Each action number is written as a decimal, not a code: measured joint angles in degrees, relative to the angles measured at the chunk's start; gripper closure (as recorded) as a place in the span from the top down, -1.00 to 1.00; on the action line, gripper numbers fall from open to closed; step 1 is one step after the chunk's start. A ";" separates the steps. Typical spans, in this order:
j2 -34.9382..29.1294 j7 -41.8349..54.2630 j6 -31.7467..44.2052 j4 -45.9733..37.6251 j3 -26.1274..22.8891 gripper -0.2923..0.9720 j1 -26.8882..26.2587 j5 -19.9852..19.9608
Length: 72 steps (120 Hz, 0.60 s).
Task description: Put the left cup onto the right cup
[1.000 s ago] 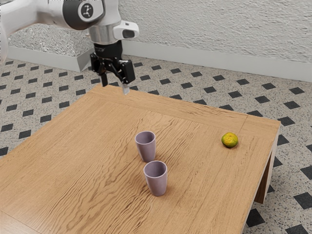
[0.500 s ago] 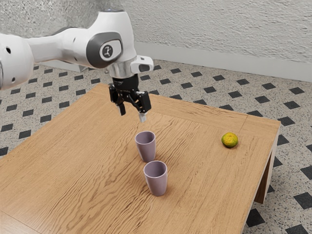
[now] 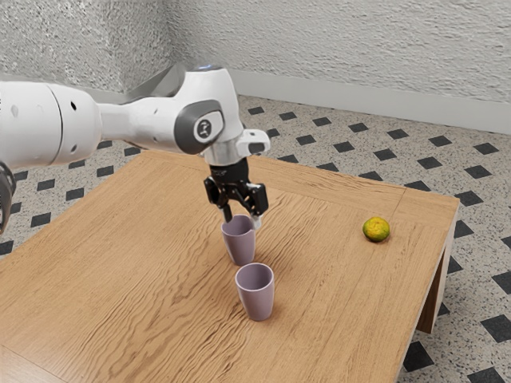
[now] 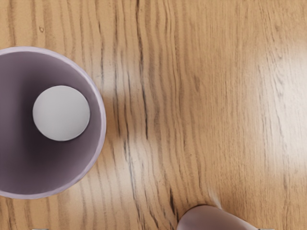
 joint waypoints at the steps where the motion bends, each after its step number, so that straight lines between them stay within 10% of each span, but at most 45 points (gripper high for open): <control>1: 0.17 0.01 0.16 0.02 0.02 0.32 -0.02 0.04; 72: 9.54 0.92 5.00 5.34 0.04 0.24 1.13 3.71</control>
